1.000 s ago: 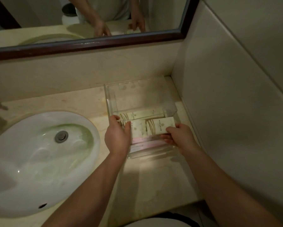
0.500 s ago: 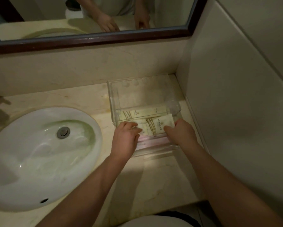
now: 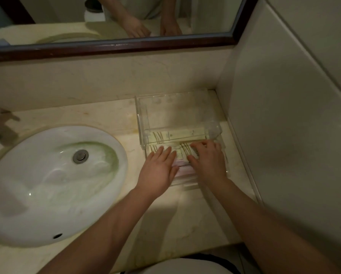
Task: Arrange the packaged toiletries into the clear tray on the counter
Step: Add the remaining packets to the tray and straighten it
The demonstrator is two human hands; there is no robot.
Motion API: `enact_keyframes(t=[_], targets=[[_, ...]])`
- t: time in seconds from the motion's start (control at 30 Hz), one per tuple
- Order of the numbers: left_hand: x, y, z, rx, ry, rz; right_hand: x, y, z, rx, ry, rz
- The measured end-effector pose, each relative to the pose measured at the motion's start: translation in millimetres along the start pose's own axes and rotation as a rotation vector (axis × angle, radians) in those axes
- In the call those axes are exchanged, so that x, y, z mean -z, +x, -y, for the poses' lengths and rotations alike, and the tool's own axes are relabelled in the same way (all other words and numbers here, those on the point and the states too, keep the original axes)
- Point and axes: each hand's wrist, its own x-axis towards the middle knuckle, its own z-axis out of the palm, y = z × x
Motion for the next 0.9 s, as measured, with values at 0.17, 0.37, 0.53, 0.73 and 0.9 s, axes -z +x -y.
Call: enact_keyframes(t=[0.17, 0.37, 0.53, 0.73, 0.9], targets=[[3, -7, 4, -0.067, 0.045, 0.125, -6, -5, 5, -0.009, -0.023, -0.029], [11, -6, 8, -0.096, 0.009, 0.142, -7, -11, 21, -0.013, -0.16, -0.037], [32, -35, 25, -0.022, -0.098, -0.047, -14, -25, 64, 0.08, -0.07, -0.13], [68, -117, 91, 0.4, -0.175, -0.216, -42, -43, 156, 0.351, 0.191, 0.009], [85, -211, 162, 0.655, -0.26, -0.367, -74, -62, 240, 0.529, 0.253, 0.164]])
